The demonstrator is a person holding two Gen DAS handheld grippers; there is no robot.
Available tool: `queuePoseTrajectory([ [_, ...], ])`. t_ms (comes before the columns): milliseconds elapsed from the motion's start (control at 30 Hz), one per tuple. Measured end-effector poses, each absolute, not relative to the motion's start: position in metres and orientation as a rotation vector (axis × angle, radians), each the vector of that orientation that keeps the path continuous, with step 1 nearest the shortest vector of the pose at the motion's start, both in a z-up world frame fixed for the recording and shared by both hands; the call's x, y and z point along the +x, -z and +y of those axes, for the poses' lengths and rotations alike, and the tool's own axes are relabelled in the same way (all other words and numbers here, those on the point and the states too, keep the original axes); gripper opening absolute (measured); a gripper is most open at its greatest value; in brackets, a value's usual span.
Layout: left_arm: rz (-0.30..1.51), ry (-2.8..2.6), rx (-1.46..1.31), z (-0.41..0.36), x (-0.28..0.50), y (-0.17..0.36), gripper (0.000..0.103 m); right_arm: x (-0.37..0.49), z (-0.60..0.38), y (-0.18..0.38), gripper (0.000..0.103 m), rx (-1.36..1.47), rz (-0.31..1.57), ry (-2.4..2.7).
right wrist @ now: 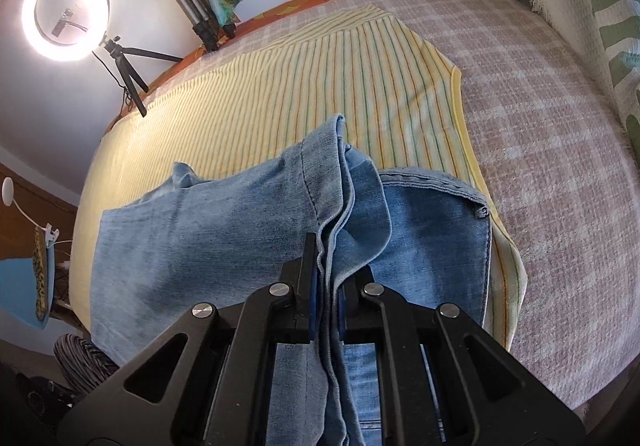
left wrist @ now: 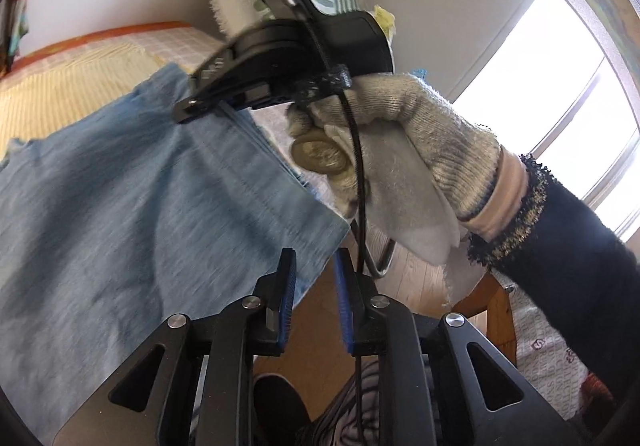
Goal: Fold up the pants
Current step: 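Open both tools and release the folded jeans onto the bed, then move both tools to the edge of the folded jeans bundle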
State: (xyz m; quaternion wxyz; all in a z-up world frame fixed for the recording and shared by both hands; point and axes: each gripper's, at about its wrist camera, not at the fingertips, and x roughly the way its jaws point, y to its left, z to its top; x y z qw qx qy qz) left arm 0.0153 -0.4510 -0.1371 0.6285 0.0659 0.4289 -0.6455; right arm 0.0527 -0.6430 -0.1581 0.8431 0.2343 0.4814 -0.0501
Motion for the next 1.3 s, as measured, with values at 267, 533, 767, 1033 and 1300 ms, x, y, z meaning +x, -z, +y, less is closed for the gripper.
queuePoseTrajectory([
  [267,0.908,1.304,0.147,-0.370,0.067,0.115,0.018,0.052,-0.637,0.151,0.022,0.383,1.056,0.186],
  [533,0.877,0.983,0.122,-0.255,0.121,0.134,0.023,0.045,-0.617,0.111,0.034,0.194,0.957,0.351],
  [767,0.932,0.802,0.118,-0.198,0.138,0.170,0.023,0.093,-0.581,0.097,0.039,0.248,0.927,0.060],
  [1033,0.977,0.739,0.095,-0.172,0.133,0.195,0.023,0.180,-0.548,0.153,0.039,0.233,1.071,-0.102],
  [1300,1.005,0.725,0.098,-0.164,0.132,0.209,0.023,0.202,-0.536,0.178,0.009,0.245,1.096,-0.171],
])
